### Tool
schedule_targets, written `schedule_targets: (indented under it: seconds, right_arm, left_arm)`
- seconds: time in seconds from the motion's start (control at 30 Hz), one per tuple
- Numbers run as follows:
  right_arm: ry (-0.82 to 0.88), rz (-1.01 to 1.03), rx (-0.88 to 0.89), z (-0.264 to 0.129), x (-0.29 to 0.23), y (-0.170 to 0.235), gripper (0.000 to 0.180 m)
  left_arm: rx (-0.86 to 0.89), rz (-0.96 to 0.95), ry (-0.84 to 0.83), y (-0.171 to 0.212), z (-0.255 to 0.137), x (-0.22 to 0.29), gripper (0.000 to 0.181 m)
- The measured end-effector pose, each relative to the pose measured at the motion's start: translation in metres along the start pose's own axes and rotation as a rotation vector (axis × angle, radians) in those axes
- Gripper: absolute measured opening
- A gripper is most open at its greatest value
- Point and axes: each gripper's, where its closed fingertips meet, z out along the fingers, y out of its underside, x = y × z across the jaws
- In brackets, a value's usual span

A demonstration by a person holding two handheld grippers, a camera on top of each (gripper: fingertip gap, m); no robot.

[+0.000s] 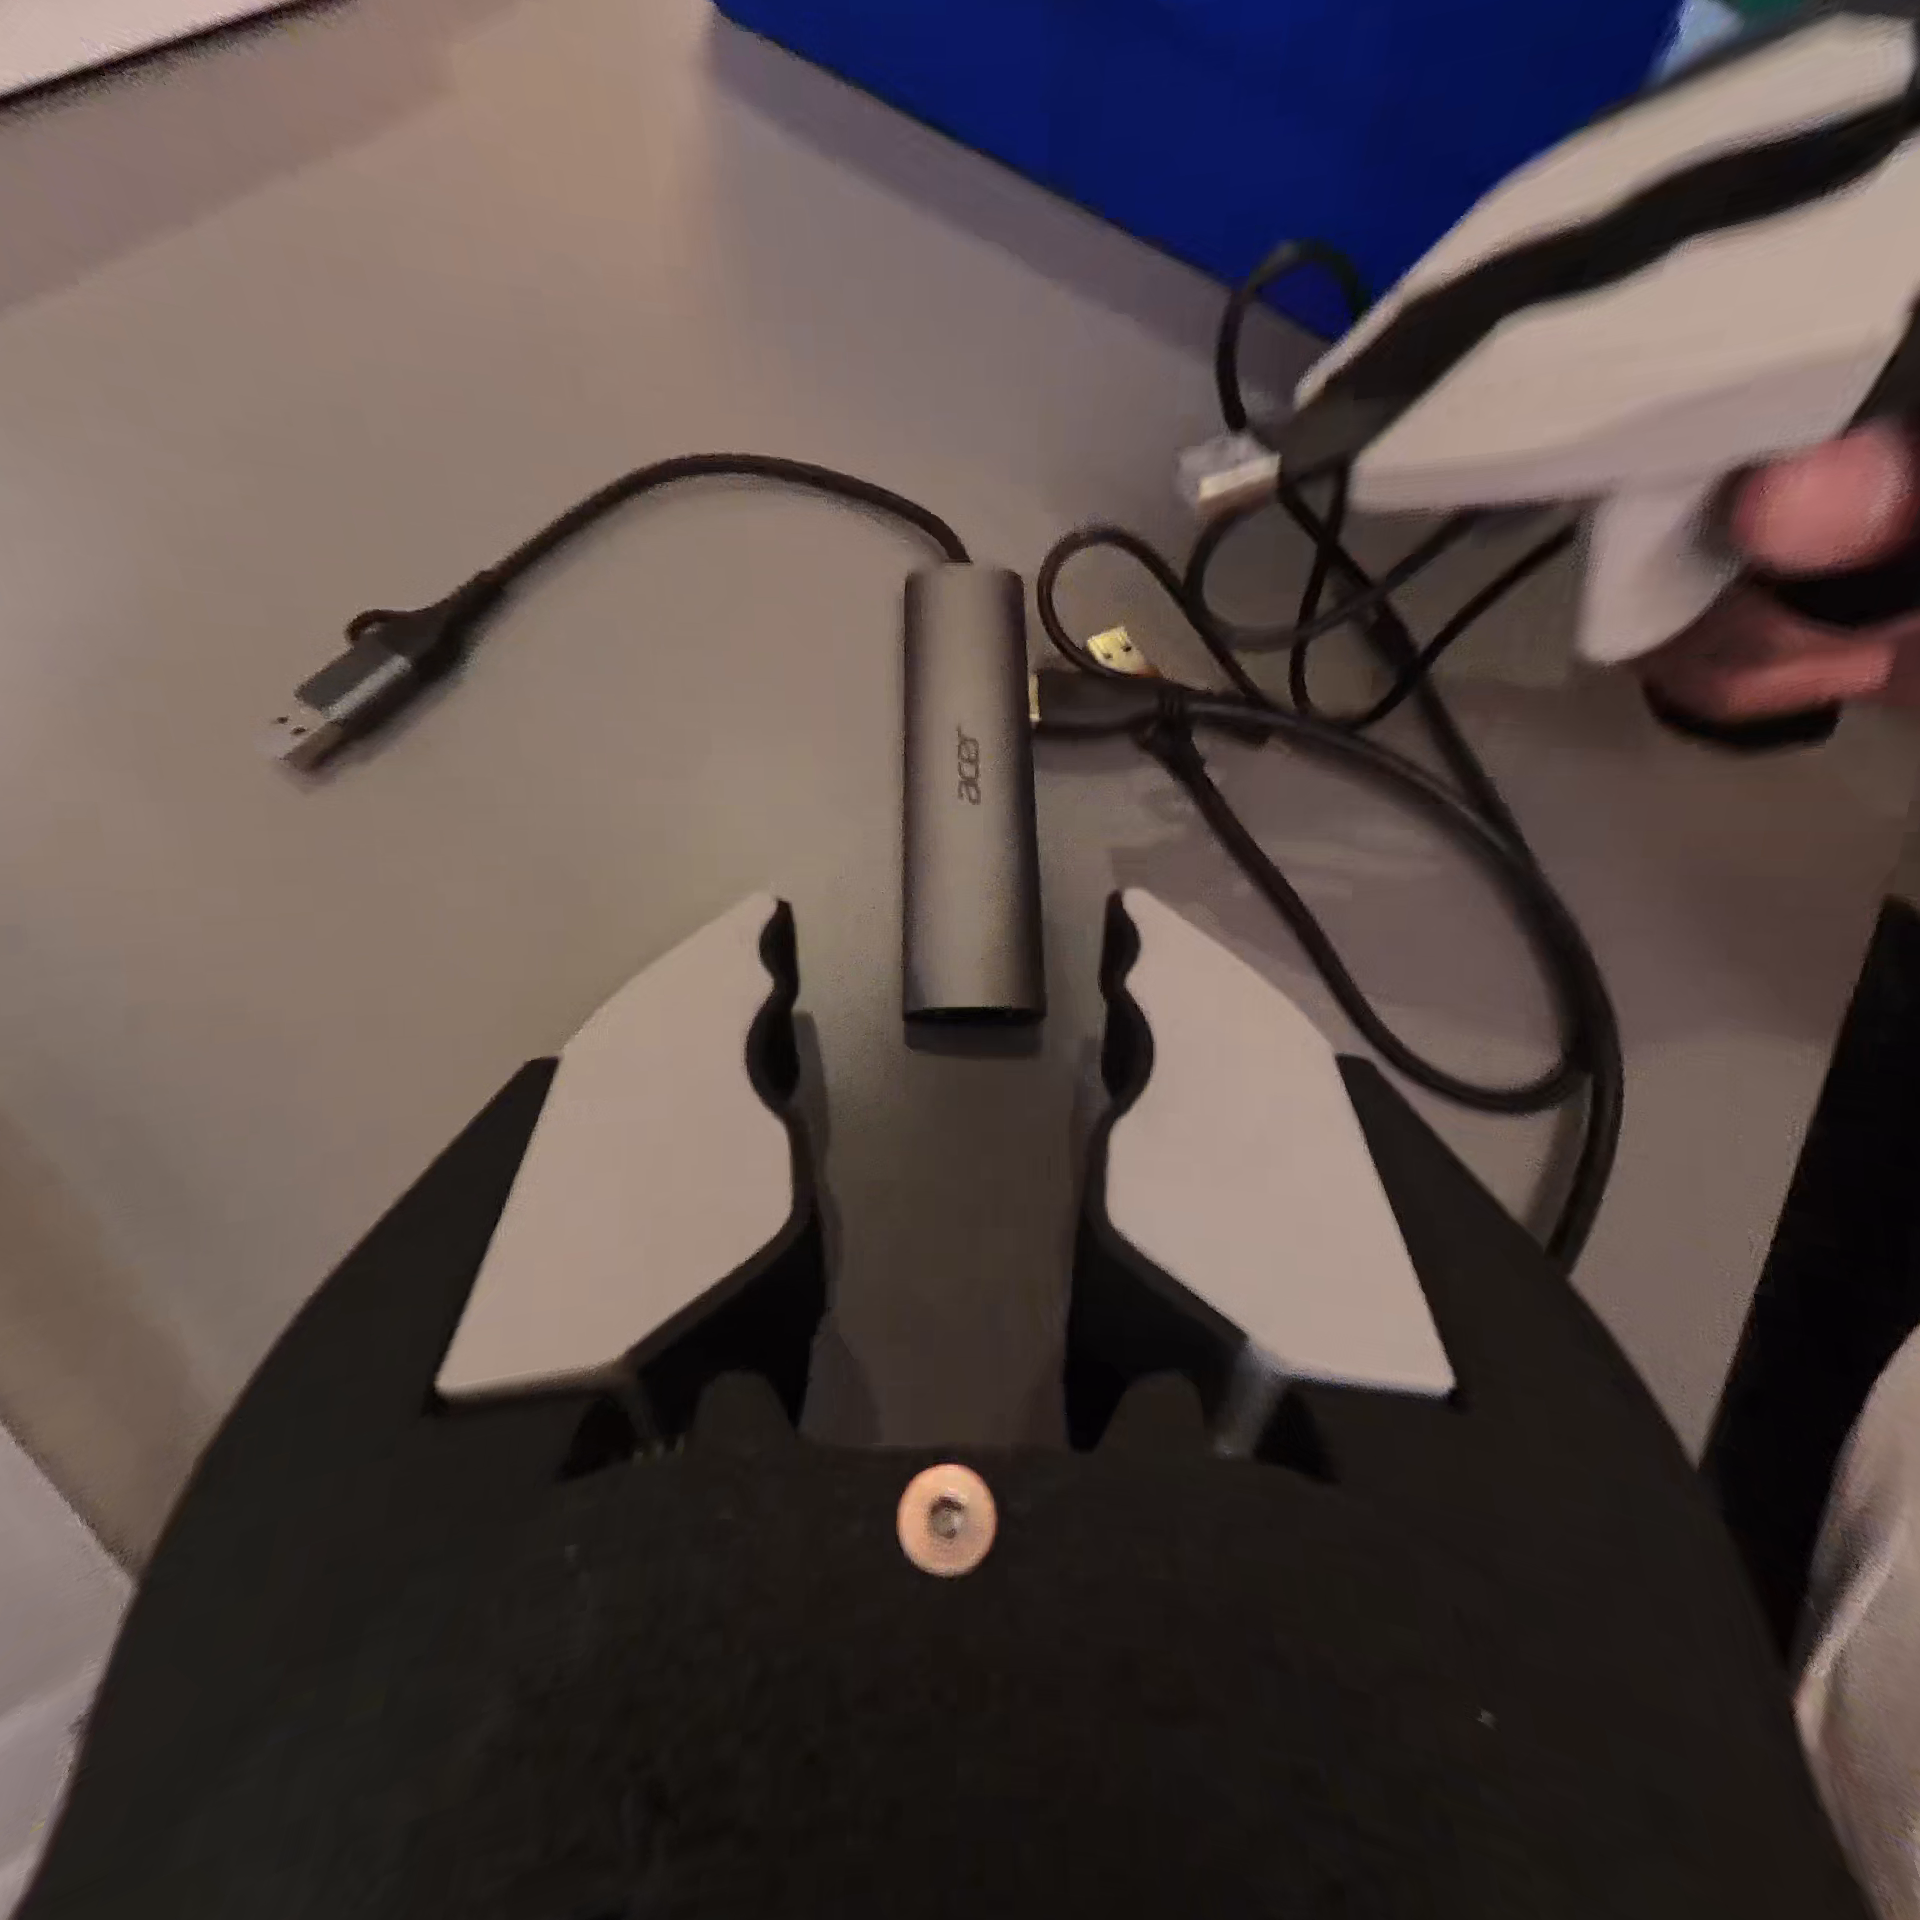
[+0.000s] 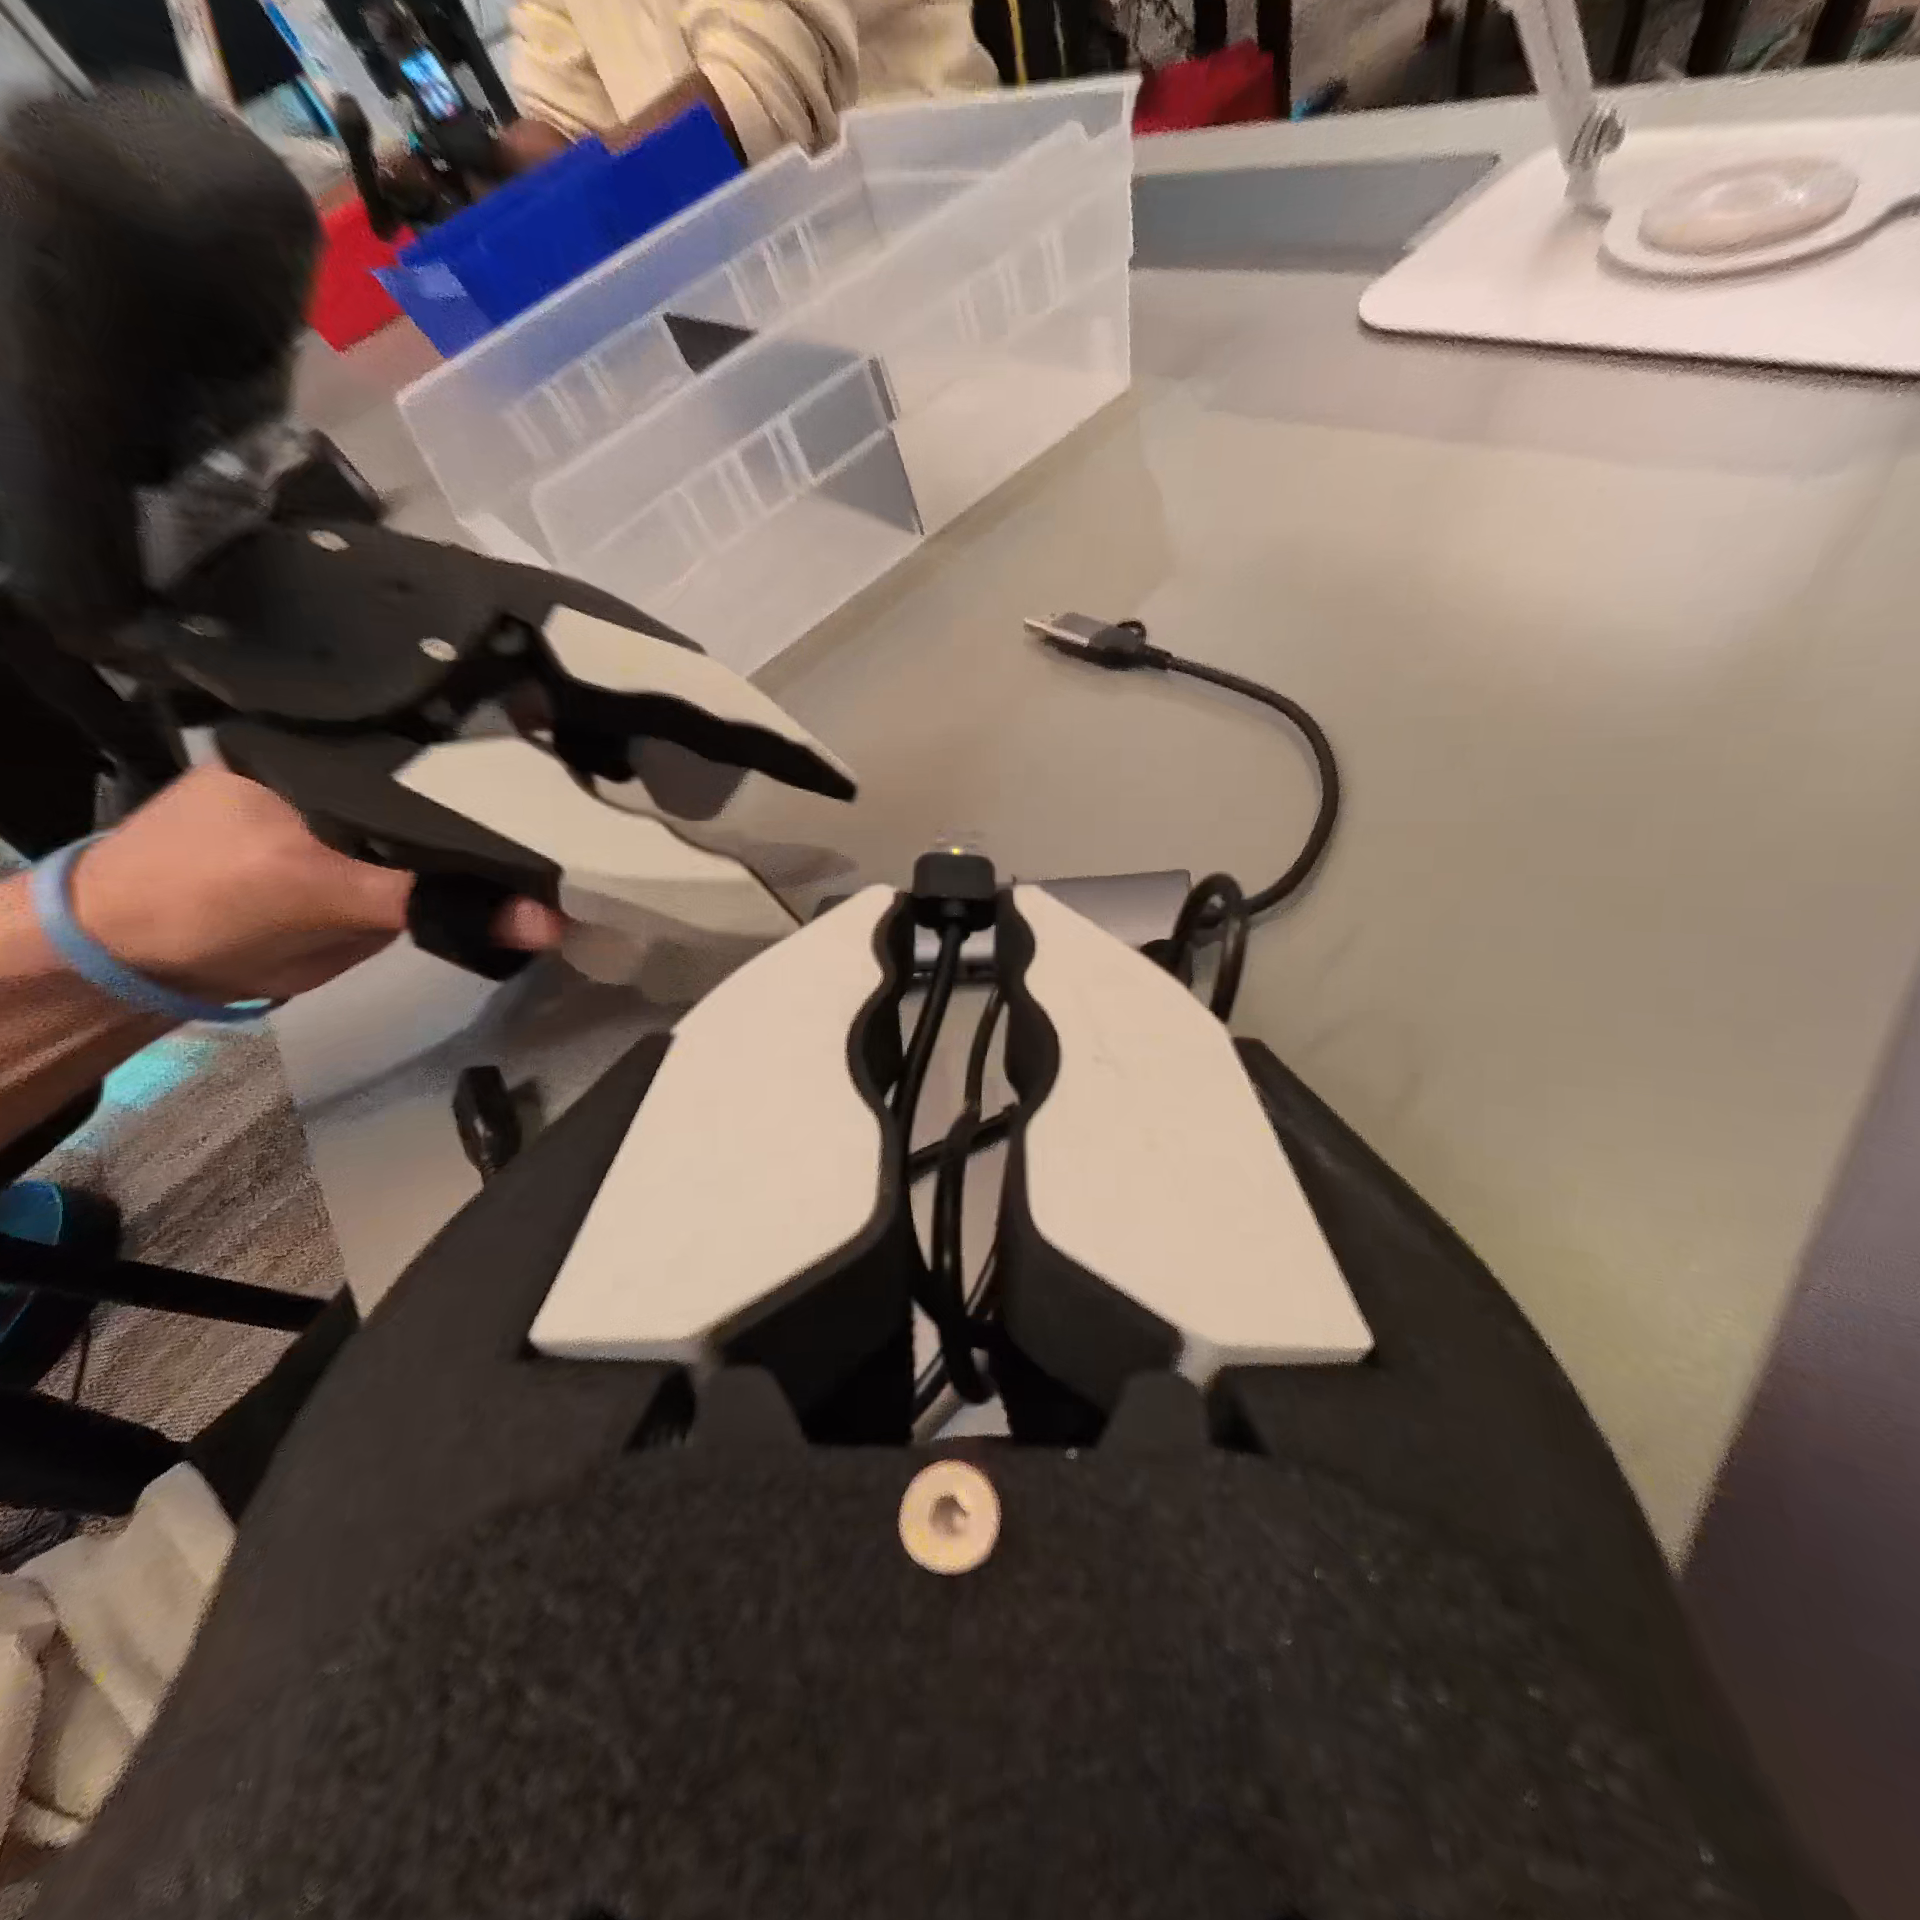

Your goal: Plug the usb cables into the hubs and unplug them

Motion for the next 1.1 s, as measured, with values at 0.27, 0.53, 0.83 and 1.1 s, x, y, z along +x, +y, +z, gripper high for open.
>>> schedule_targets:
  seconds: [0.27, 0.53, 0.83, 1.1]
  right_arm:
    - [-0.011, -0.054, 0.116, -0.024, 0.009, -0.014, 0.014]
    - [0.223, -0.293, -0.083, -0.034, 0.027, -0.001, 0.015]
    - [0.174, -0.282, -0.283, -0.001, 0.038, 0.051, 0.015]
    - [-0.006, -0.187, -0.131, -0.029, 0.009, 0.005, 0.040]
  left_arm:
    - [-0.130, 0.120, -0.062, 0.022, 0.025, 0.000, 0.042]
    - [-0.160, 0.114, -0.134, 0.021, 0.025, -0.003, 0.031]
    - [0.118, -0.010, -0.110, -0.042, -0.046, -0.014, 0.030]
    - [0.125, -0.107, 0.059, -0.035, -0.044, 0.002, 0.030]
